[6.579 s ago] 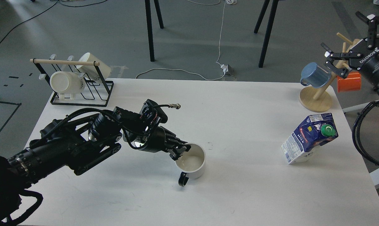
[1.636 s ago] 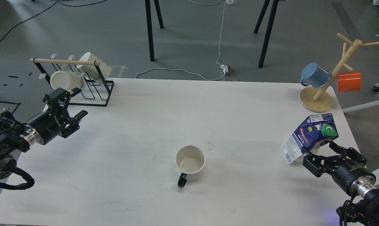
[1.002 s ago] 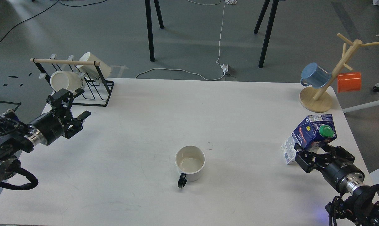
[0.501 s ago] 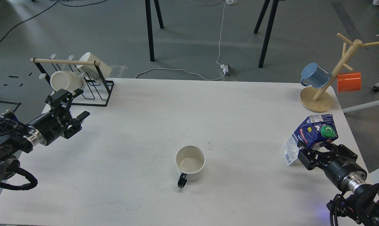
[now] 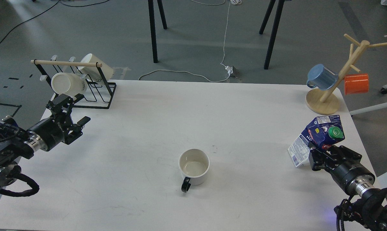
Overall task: Place cup and milk with both arms
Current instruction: 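Slide the milk carton with the right gripper toward the white mug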
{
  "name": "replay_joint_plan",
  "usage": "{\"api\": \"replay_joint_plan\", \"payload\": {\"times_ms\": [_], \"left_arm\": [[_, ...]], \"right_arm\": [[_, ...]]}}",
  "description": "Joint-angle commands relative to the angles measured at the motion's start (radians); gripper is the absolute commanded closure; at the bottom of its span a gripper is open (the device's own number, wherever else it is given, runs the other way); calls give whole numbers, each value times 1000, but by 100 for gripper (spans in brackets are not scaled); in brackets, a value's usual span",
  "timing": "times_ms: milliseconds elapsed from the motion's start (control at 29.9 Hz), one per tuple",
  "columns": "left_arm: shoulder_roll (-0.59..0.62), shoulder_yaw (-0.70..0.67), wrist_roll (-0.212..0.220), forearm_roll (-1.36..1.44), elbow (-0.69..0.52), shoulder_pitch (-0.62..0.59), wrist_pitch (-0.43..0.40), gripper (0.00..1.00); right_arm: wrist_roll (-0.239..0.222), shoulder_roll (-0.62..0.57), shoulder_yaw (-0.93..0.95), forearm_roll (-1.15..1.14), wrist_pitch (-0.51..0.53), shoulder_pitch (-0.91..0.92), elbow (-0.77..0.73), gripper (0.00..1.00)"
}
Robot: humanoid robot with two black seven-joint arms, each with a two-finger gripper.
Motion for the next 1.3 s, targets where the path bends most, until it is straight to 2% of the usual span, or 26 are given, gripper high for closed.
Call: {"api": "replay_joint_plan", "payload": {"times_ms": [0, 200, 468, 835, 1269], "left_arm": [[-2, 1, 0, 1, 2, 0, 0, 5], [-6, 1, 0, 1, 2, 0, 0, 5], [-11, 1, 0, 1, 2, 0, 0, 5], [-8, 1, 0, 2, 4, 0, 0, 5], [-8, 1, 0, 4, 4, 0, 0, 5]], "right_arm": [[2, 0, -7, -3, 35, -3, 9, 64], [5, 9, -13, -86, 41, -12, 102, 64], [17, 138, -73, -271, 37, -29, 185, 64], [72, 244, -222, -393, 37, -27, 187, 64], [72, 277, -239, -417, 24, -20, 183, 60]]}}
